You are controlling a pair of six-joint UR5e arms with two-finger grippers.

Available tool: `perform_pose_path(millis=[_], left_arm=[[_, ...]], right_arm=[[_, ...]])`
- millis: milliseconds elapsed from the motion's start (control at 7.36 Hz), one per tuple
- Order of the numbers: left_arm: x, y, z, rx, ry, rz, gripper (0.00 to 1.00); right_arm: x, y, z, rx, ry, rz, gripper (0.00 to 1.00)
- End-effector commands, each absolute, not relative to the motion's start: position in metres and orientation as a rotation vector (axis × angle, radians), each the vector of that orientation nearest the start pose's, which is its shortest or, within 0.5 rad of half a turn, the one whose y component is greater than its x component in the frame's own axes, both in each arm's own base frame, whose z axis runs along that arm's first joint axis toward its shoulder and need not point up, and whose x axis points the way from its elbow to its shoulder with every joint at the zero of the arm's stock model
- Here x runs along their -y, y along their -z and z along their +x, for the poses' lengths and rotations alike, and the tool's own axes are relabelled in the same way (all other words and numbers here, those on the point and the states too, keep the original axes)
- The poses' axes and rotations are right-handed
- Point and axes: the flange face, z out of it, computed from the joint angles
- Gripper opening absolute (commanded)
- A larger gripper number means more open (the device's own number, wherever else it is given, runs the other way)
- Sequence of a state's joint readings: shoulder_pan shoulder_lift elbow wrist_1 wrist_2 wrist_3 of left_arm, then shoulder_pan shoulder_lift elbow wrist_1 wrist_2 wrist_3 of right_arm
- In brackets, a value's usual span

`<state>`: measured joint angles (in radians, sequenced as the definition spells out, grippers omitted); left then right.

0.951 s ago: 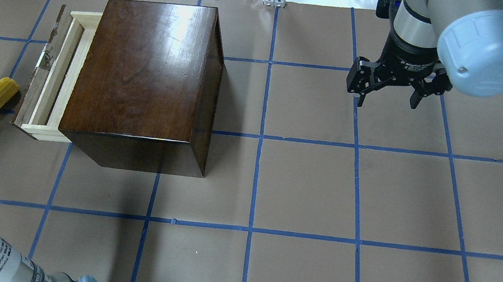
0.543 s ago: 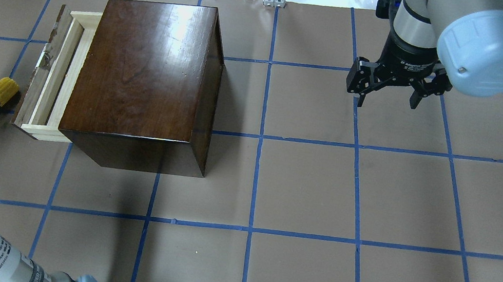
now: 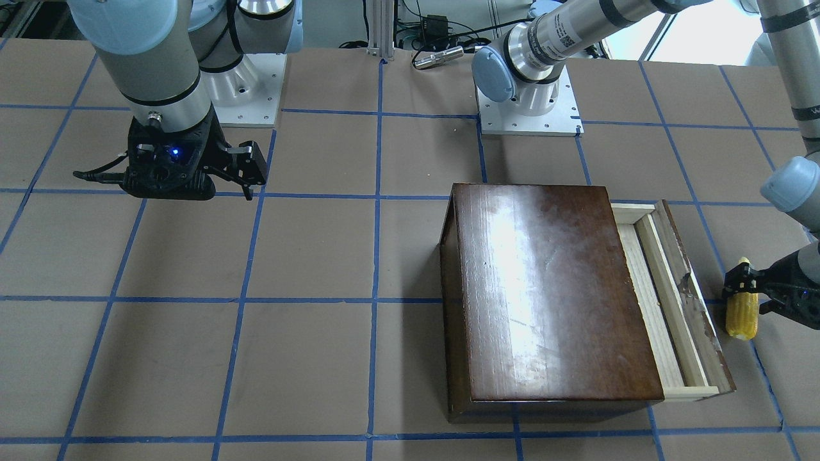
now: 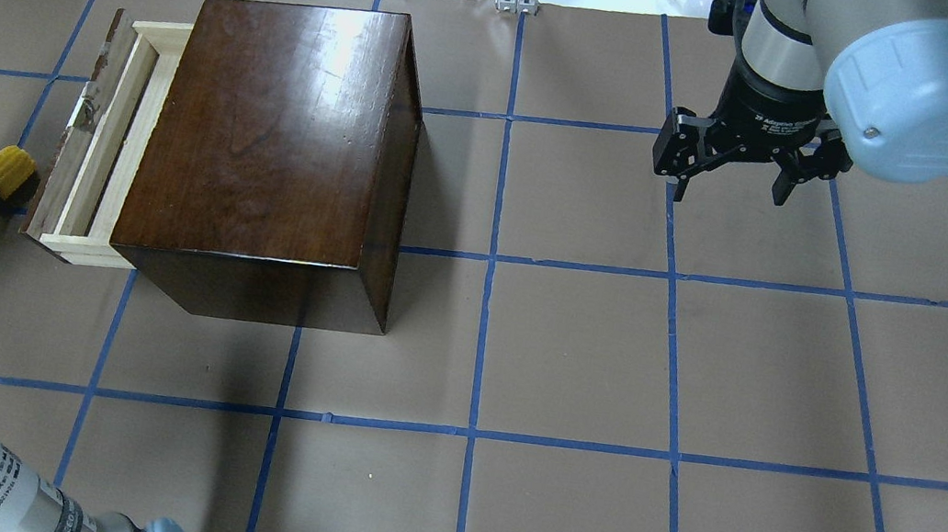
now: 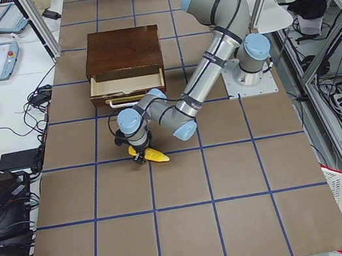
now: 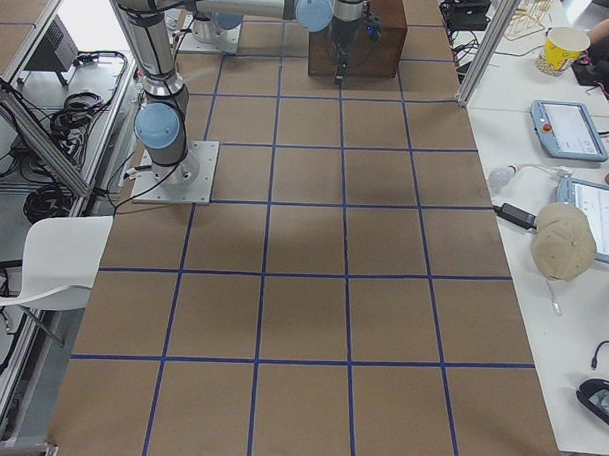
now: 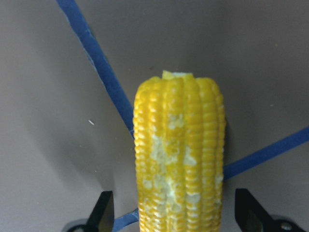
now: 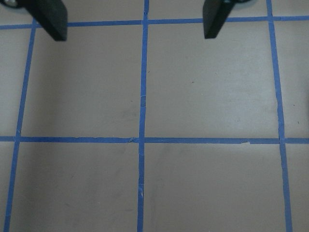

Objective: Open drawer and put corn inside
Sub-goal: 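Lower the left gripper and grasp the yellow corn cob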

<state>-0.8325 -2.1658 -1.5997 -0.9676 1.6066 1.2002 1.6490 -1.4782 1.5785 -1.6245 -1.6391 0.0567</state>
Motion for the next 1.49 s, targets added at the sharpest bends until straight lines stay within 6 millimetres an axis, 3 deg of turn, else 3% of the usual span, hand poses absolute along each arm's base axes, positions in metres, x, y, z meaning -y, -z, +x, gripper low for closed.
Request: perform_pose_path(millis=[0,272,679,1086,1358], left_arm=[[0.572,-0.185,0.345,-3.052,-0.059,0.72,0.0],[0.572,-0.189,0.345,-3.045,-0.054,0.719,0.0],[0.574,-0.214,0.34,-3.02,-0.015,0.697,0.0],[0.567,-0.303,0.321,-2.954,0.119,0.673,0.0],[0.556,-0.364,0.282,-2.991,0.13,0.577,0.0]], right_arm=[[0.513,-0.443,0.167,-3.213,-0.064,-0.037,1.0],[0.513,-0.443,0.167,-3.213,-0.066,-0.037,1.0],[0.513,-0.442,0.167,-3.211,-0.069,-0.037,1.0],[0.513,-0.442,0.167,-3.213,-0.069,-0.037,1.0],[0.513,-0.443,0.167,-3.211,-0.066,-0.037,1.0]])
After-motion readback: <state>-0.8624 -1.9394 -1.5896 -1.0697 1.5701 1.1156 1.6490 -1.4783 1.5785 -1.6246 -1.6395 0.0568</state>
